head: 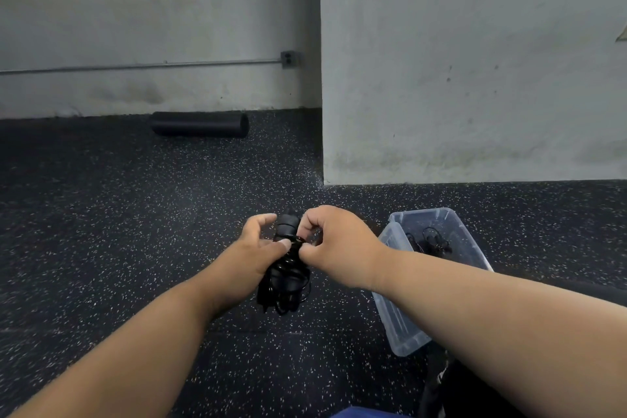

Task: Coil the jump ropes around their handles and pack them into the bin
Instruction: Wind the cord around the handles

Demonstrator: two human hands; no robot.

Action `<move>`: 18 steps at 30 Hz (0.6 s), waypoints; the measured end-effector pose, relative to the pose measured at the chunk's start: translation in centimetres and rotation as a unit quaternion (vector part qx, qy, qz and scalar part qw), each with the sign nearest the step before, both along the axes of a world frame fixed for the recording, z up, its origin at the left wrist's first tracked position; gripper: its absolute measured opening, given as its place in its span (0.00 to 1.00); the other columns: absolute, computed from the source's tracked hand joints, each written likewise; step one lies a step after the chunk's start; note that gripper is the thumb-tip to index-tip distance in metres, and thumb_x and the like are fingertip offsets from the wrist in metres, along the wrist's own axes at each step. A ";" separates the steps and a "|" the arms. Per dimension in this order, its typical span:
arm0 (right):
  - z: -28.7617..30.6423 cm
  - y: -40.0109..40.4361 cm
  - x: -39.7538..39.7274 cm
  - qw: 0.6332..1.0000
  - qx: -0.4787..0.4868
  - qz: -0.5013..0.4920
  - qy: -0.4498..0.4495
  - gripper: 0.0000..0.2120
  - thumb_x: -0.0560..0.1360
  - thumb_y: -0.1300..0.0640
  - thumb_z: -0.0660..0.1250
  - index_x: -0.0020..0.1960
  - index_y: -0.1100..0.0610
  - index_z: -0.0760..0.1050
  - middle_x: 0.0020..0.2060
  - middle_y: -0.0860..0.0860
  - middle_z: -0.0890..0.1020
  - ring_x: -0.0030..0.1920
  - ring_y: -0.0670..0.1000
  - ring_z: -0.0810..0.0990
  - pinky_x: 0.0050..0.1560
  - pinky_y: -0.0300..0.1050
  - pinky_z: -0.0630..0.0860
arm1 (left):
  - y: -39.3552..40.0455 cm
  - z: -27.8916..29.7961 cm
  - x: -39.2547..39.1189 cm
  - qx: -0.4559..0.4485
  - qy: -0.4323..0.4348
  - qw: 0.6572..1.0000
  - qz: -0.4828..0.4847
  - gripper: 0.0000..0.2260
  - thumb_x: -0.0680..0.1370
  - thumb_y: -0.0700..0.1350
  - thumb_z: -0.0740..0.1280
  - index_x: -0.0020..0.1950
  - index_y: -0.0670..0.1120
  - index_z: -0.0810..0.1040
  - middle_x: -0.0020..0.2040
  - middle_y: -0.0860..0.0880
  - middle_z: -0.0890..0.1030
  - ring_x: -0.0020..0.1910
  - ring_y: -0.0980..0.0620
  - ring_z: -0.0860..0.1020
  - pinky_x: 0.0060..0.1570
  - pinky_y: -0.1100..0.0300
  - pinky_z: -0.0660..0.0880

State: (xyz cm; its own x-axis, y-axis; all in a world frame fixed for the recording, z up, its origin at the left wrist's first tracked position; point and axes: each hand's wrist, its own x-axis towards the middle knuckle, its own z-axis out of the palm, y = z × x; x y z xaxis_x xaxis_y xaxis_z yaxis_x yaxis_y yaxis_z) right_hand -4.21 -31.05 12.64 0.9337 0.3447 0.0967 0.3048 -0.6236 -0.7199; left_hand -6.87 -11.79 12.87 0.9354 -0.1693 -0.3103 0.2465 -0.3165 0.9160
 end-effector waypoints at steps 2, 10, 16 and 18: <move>0.0 0.2 -0.2 1.000 0.005 0.002 -0.005 0.05 0.72 0.55 0.73 0.42 0.50 0.78 0.39 0.45 0.81 0.36 0.43 0.77 0.38 0.40 0.75 | -0.2 -0.1 -0.2 0.024 -0.027 0.999 0.000 0.16 0.86 0.48 0.63 0.73 0.57 0.68 0.51 0.53 0.88 0.49 0.59 0.86 0.46 0.65 0.79; 0.4 -0.7 1.1 0.983 0.103 0.083 0.130 0.12 0.76 0.70 0.68 0.50 0.55 0.83 0.40 0.49 0.84 0.35 0.41 0.79 0.37 0.36 0.76 | -0.2 -0.6 -0.5 0.006 -0.055 0.998 0.030 0.13 0.87 0.46 0.63 0.70 0.55 0.76 0.54 0.57 0.87 0.53 0.56 0.85 0.49 0.62 0.80; 0.0 -0.7 1.2 0.990 0.090 0.082 0.064 0.14 0.74 0.69 0.66 0.49 0.51 0.79 0.40 0.49 0.81 0.37 0.43 0.75 0.39 0.41 0.76 | -0.8 -0.4 -1.1 0.000 -0.029 0.999 -0.014 0.22 0.81 0.49 0.72 0.73 0.59 0.71 0.58 0.54 0.86 0.56 0.56 0.85 0.58 0.57 0.82; 0.0 -0.8 1.1 0.995 0.039 0.091 -0.004 0.14 0.74 0.67 0.65 0.48 0.47 0.76 0.41 0.46 0.80 0.39 0.43 0.75 0.40 0.42 0.75 | -1.1 -0.3 -1.4 0.027 -0.017 0.999 -0.032 0.30 0.75 0.47 0.79 0.71 0.62 0.70 0.59 0.53 0.86 0.54 0.56 0.86 0.54 0.60 0.83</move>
